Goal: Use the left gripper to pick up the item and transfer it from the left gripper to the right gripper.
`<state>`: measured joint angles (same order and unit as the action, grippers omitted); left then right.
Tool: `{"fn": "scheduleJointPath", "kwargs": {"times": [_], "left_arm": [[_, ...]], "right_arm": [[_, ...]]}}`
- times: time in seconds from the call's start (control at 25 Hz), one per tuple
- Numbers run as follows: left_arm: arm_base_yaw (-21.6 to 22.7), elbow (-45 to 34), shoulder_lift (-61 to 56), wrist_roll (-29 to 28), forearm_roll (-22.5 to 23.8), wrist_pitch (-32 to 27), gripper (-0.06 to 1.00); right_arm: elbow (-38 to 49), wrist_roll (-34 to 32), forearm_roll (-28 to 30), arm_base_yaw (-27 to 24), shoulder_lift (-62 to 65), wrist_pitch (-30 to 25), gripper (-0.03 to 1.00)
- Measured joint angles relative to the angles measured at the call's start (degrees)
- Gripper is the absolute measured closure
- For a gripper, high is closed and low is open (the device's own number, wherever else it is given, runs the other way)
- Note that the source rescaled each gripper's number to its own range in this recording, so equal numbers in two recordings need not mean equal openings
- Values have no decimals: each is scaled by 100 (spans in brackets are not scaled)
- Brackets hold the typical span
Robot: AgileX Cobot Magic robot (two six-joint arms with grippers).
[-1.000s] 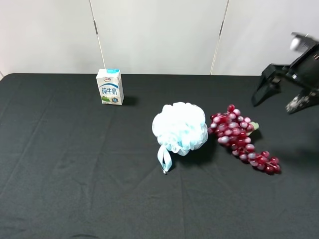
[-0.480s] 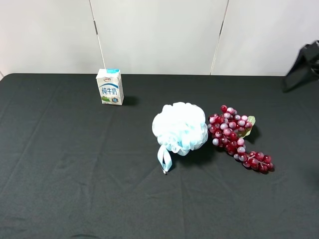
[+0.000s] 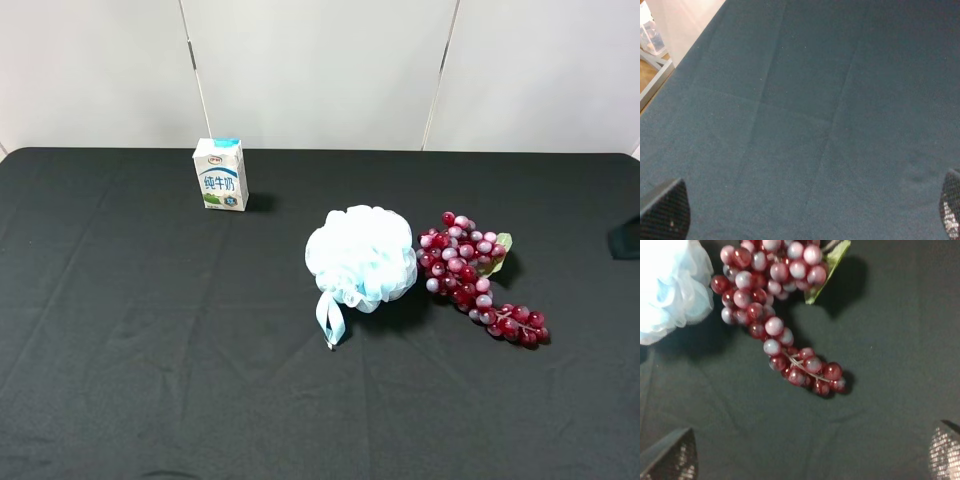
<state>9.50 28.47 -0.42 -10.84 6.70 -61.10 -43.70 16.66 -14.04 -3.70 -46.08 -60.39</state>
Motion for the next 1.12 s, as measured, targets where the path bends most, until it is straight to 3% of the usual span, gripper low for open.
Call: {"fn": "scheduleJointPath", "kwargs": {"times": [0.36, 0.76, 1.12], "left_arm": [[0, 0, 0, 0, 0, 0, -6], [0, 0, 0, 0, 0, 0, -6], [0, 0, 0, 0, 0, 0, -6]], "right_arm": [[749, -211, 33, 0, 2375, 427, -3], [1212, -566, 219, 0, 4074, 439, -3], [1523, -1629, 1295, 0, 4619, 209, -3]]}}
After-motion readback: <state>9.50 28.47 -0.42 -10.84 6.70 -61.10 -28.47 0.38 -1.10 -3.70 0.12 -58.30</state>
